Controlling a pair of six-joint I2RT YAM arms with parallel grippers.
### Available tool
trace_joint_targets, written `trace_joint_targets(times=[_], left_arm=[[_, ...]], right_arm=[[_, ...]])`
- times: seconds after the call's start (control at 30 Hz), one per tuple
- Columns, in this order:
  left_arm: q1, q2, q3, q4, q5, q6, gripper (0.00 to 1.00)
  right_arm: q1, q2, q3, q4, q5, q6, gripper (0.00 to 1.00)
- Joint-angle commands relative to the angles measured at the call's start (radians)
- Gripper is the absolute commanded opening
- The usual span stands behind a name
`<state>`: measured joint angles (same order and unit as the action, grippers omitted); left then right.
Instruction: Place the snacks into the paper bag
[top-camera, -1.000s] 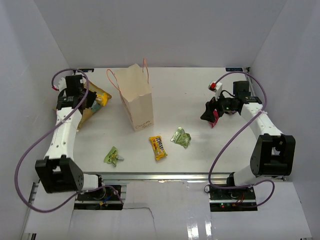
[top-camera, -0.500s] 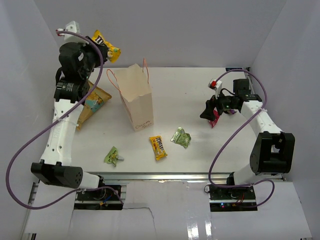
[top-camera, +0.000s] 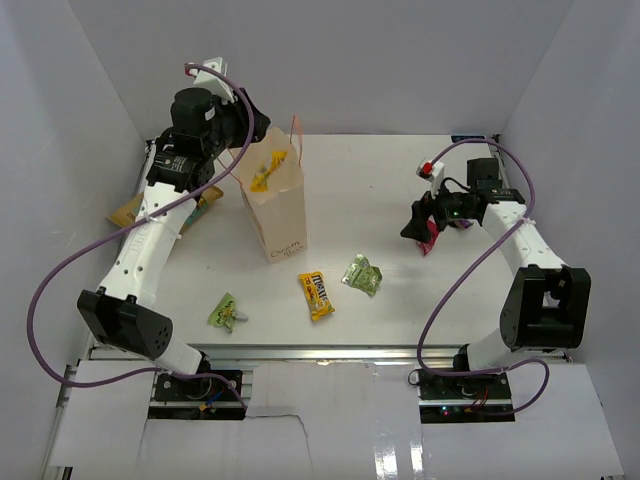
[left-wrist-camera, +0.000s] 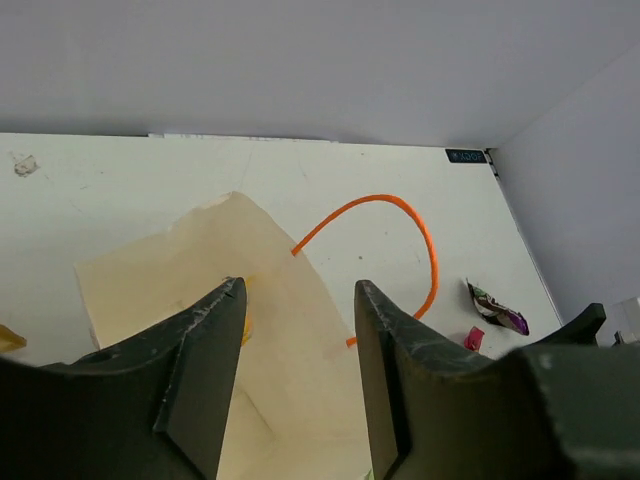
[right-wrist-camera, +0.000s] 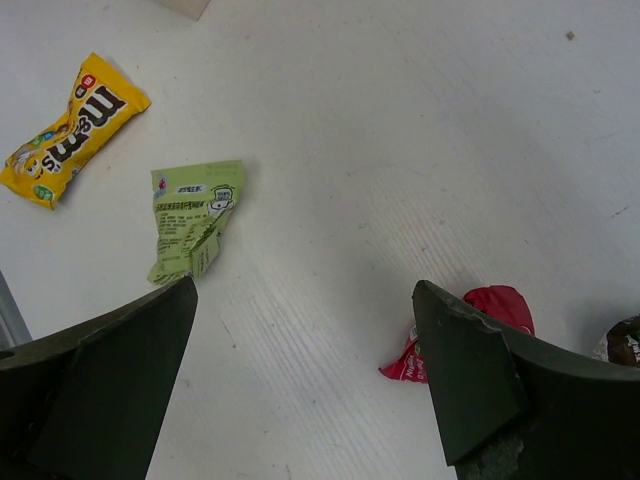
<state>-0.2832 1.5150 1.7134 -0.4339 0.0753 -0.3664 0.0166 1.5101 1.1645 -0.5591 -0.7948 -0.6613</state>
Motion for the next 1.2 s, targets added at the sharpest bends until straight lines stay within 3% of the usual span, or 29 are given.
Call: trace_joint_targets(times=[0.0, 0.17, 0.23, 0.4, 0.57, 0.7, 0.8, 0.87, 0.97, 1.17], left_arm=[[-0.022, -0.021, 0.002, 0.000, 0.003, 0.020, 0.58], [-0.024, -0.042, 0.020, -0.005, -0.022, 0.035, 0.65], [-0.022, -0.076, 0.020, -0.008, -0.029, 0.044, 0.67], [-0.022, -0.220, -0.067, -0.005, -0.129, 0.040, 0.73], [-0.022, -0.444, -0.277, -0.031, -0.189, -0.002, 0.82], [-0.024, -0.570, -0.426, -0.130, -0.207, -0.106, 0.83], [-0.022, -0.660, -0.570, -0.176, -0.192, -0.230, 0.83], [-0.022, -0.715, -0.682, -0.216, -0.181, -0.330, 0.83], [-0.022, -0.748, -0.776, -0.273, -0.157, -0.459, 0.83], [-0.022, -0.725, -0.908, -0.415, -0.176, -0.705, 0.79]], right_arm=[[0.022, 0.007, 0.030, -0.044, 0.000, 0.017, 0.95], [0.150, 0.056, 0.046, -0.090, 0.121, 0.113, 1.00], [0.234, 0.091, 0.052, -0.094, 0.201, 0.216, 0.93], [0.370, 0.139, 0.021, -0.059, 0.354, 0.458, 0.89], [0.462, 0.154, -0.051, 0.025, 0.535, 0.485, 0.87], [0.491, 0.173, -0.083, 0.076, 0.565, 0.427, 0.86], [0.496, 0.197, -0.094, 0.083, 0.516, 0.398, 0.76], [0.496, 0.199, -0.101, 0.090, 0.476, 0.388, 0.56], [0.496, 0.197, -0.103, 0.087, 0.441, 0.367, 0.48], [0.488, 0.183, -0.100, 0.077, 0.428, 0.345, 0.12]])
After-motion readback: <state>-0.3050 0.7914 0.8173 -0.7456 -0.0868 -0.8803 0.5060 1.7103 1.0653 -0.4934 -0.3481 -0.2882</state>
